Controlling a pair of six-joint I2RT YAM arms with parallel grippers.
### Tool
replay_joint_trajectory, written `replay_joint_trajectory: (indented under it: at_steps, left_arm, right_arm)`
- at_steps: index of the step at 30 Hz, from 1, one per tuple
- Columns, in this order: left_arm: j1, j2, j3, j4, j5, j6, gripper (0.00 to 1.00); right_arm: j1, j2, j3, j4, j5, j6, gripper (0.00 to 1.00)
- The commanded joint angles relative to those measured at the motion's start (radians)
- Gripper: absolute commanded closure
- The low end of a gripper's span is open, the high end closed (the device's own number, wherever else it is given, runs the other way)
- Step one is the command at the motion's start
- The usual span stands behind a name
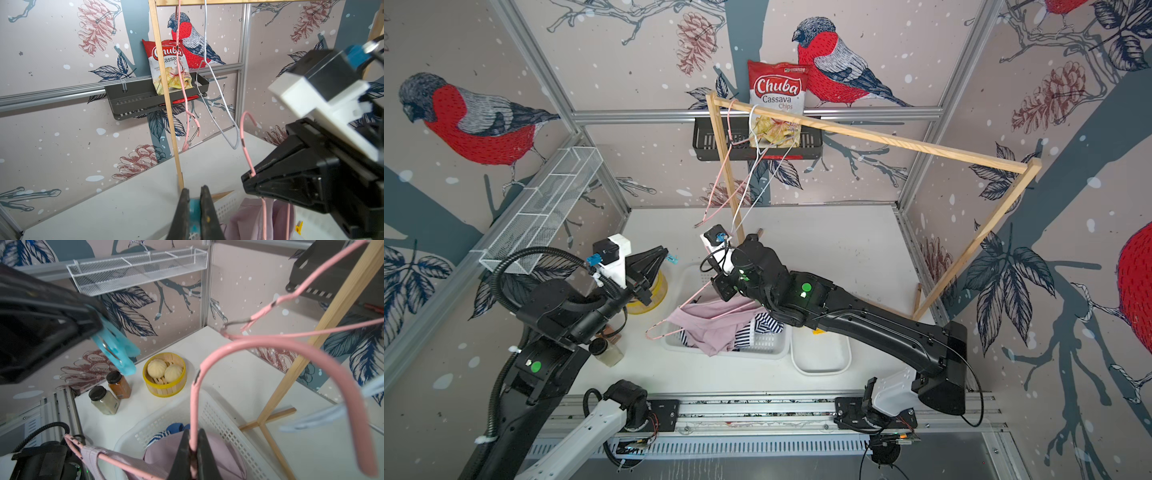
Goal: Remove the clothespins securing tank tops to the hanger
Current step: Remove the clothespin from the hanger, then place the hanger in the basket.
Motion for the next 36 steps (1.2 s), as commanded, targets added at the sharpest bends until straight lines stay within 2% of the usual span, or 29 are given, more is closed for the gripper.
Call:
replay_joint_trajectory:
  at_steps: [1, 3, 5, 12, 16, 21, 23, 27, 29, 33, 36]
  left_arm:
    - [-0.001, -0.01, 0.002, -0.024, 0.014, -0.015, 1.0]
    - [0.0, -0.006, -0.002, -0.041, 0.047, -0.025, 1.0]
    - [-0.001, 0.007, -0.009, -0.058, 0.07, -0.031, 1.0]
    - [0.001, 0.093, -0.028, -0.093, 0.186, -0.041, 1.0]
    - [0.001, 0.106, -0.08, -0.024, 0.215, -0.059, 1.0]
    - [0.0, 0.079, -0.152, 0.055, 0.227, -0.086, 1.0]
    - [0.0, 0.07, -0.181, 0.083, 0.244, -0.106, 1.0]
    - [0.0, 0.1, -0.206, 0.126, 0.305, -0.144, 1.0]
    - [0.0, 0.128, -0.201, 0.154, 0.338, -0.165, 1.0]
    - [0.0, 0.169, -0.187, 0.23, 0.363, -0.213, 1.0]
    - [0.0, 0.202, -0.189, 0.356, 0.413, -0.3, 1.0]
  right_arm:
    - [-0.053, 0.001, -0.052, 0.002, -0.053, 0.082, 1.0]
    - [-0.121, 0.0, -0.105, 0.051, -0.182, 0.117, 1.0]
    - [-0.174, 0.003, -0.153, 0.094, -0.254, 0.14, 1.0]
    - [-0.313, 0.109, -0.156, 0.083, -0.445, 0.185, 0.96]
    - [-0.331, 0.189, -0.121, 0.072, -0.496, 0.178, 0.93]
    - [-0.329, 0.231, -0.096, 0.063, -0.52, 0.176, 0.76]
    - [-0.333, 0.224, -0.108, 0.061, -0.518, 0.179, 0.64]
    - [-0.349, 0.188, -0.146, 0.051, -0.52, 0.181, 0.51]
    - [-0.363, 0.161, -0.167, 0.046, -0.523, 0.185, 0.38]
    - [-0.402, 0.075, -0.224, 0.06, -0.565, 0.186, 0.36]
    - [-0.459, -0.055, -0.36, 0.232, -0.739, 0.238, 0.35]
